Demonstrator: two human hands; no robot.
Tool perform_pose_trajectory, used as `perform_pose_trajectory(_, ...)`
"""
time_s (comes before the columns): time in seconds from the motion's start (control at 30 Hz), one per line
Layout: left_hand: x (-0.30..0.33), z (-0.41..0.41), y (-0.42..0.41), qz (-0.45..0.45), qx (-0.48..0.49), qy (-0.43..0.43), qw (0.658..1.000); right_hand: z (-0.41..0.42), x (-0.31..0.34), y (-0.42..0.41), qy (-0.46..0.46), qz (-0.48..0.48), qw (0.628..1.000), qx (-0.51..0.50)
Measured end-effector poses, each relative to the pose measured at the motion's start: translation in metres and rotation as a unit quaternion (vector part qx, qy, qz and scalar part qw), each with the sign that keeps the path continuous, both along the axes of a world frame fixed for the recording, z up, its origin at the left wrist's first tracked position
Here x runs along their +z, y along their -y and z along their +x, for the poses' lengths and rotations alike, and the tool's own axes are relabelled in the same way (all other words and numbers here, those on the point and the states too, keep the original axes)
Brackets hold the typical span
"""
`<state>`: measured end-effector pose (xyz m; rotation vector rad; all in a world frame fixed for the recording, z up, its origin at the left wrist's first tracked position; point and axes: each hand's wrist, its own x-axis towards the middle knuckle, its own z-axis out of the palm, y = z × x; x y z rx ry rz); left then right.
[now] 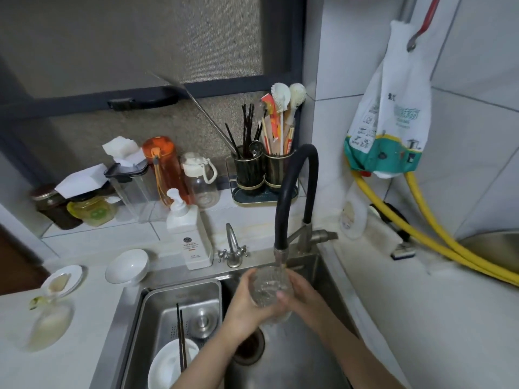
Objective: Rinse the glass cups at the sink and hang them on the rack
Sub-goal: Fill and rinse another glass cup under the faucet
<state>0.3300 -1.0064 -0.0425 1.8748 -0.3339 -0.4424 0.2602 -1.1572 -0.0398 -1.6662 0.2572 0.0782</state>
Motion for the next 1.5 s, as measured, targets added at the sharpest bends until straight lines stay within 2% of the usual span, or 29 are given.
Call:
perform_pose_trajectory(0.17,0.015,-0.002,0.012,-0.005,-0.050,-0.013,0.999,-0.010,0.005,0.008,0.049,0.043,0.997,-0.051)
perform_pose_trajectory(0.27,0.010,0.001,0.002,0.009,-0.069,-0.024,0.997,-0.020,0.002,0.006,0.041,0.039,0.998,-0.029)
perform_pose_trajectory(0.4,0.009,0.021,-0.018,-0.015,-0.046,-0.068,0.997,-0.001,0.016,-0.007,0.037,0.030,0.999,-0.018)
perform_pose_trajectory(0.53,0.009,0.015,0.003,-0.044,-0.027,-0.117,0.992,-0.001,0.023,-0.003,0.045,0.030,0.997,-0.058)
perform_pose_trajectory(0.8,-0.010,0.019,-0.010,-0.072,-0.012,-0.119,0.990,0.002,0.010,-0.006,0.030,0.049,0.998,-0.023)
perform_pose_trajectory(1.03,-0.018,0.016,-0.002,-0.077,-0.070,-0.122,0.987,-0.005,-0.001,0.009,0.043,0.069,0.996,-0.034)
perform_pose_trajectory(1.3,-0.022,0.027,0.015,-0.051,-0.031,-0.121,0.991,0.001,-0.005,0.013,0.040,0.102,0.991,-0.080)
perform_pose_trajectory(1.5,-0.035,0.028,0.016,-0.053,0.024,-0.166,0.984,0.015,-0.012,0.011,0.003,0.066,0.994,-0.086)
